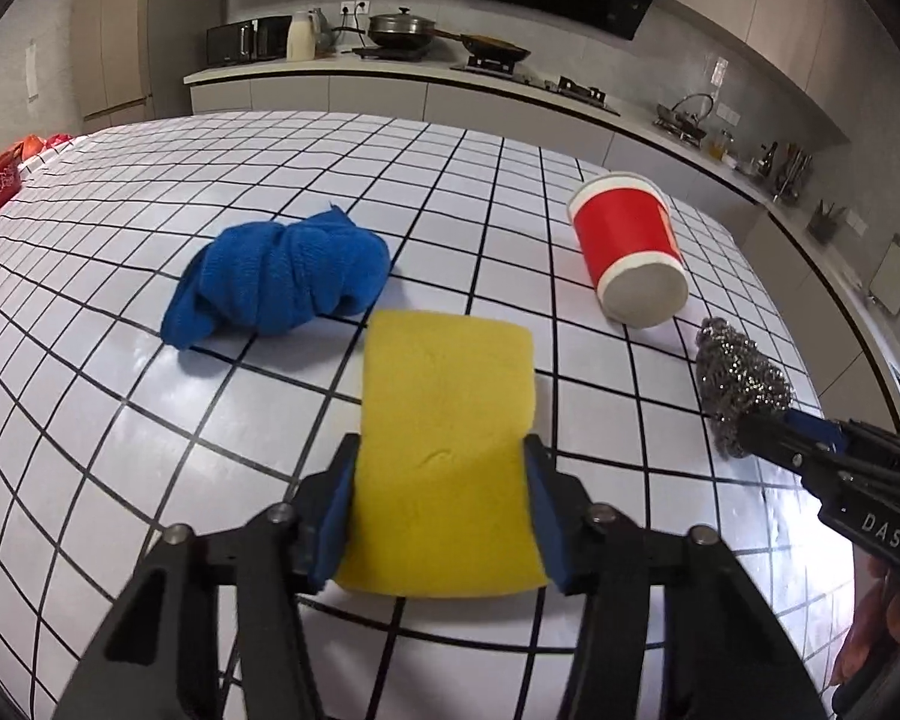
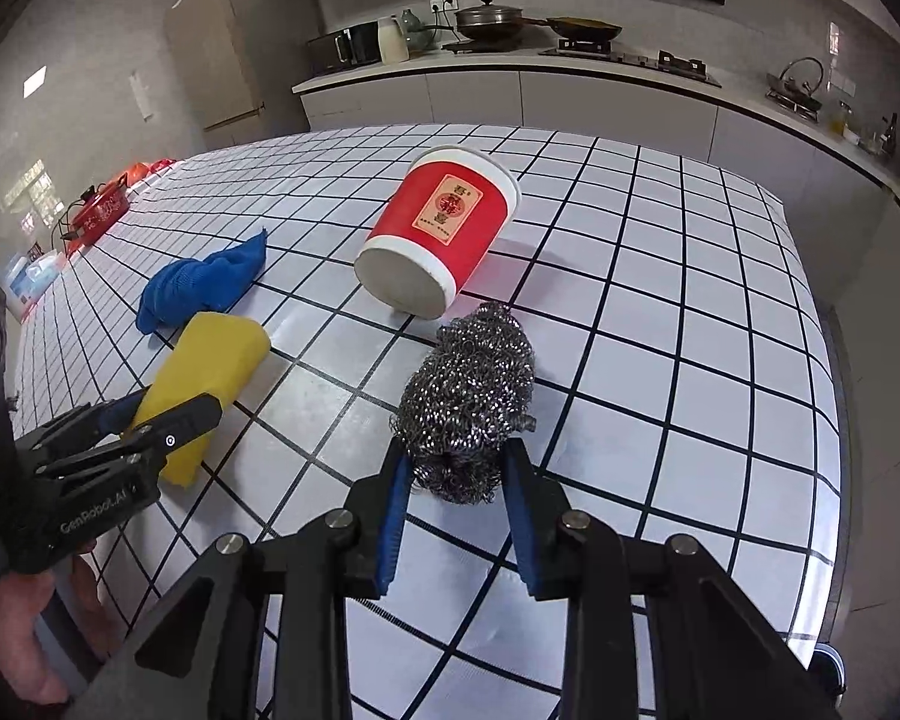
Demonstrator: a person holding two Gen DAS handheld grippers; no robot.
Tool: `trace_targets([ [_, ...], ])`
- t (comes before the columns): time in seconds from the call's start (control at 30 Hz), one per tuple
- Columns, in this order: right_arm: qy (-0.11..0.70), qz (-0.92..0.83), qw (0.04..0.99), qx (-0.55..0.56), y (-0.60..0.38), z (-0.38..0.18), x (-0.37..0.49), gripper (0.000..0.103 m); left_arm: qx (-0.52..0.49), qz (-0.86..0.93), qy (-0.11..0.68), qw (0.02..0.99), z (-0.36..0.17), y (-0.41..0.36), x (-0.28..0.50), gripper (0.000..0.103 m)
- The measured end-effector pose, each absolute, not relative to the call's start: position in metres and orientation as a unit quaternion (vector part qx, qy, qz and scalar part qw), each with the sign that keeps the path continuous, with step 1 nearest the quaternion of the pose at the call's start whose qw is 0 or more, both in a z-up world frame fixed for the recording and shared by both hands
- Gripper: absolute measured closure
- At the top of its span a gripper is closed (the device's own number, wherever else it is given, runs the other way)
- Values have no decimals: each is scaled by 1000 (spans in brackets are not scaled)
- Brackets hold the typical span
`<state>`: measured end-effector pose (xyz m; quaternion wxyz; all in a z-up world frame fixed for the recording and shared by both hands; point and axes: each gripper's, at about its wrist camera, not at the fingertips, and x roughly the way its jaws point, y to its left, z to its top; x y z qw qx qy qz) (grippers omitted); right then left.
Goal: Collect trash
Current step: 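Grasp the yellow sponge with the left tool while the right tool holds the steel wool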
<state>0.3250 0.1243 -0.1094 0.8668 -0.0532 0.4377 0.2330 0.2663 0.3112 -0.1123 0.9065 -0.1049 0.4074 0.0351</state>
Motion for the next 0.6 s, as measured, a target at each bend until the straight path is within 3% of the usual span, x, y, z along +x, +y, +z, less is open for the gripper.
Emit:
trace_targets([
  [0.3,449,247,856,-66,121,-105,314,72,-102,40,394,912,-102,306,243,52],
  [0.37,436,243,863,-75,121,-105,310,50,-101,43,395,912,-104,304,240,52],
  [0.4,436,236,865,-76,122,-105,311,26,-103,45,398,910,-105,305,241,52],
  [0.43,431,230,870,-74,121,-104,311,22,-103,48,400,910,-106,306,243,52],
  [0.6,440,222,867,-69,126,-105,330,22,-93,60,420,901,-115,309,257,47],
])
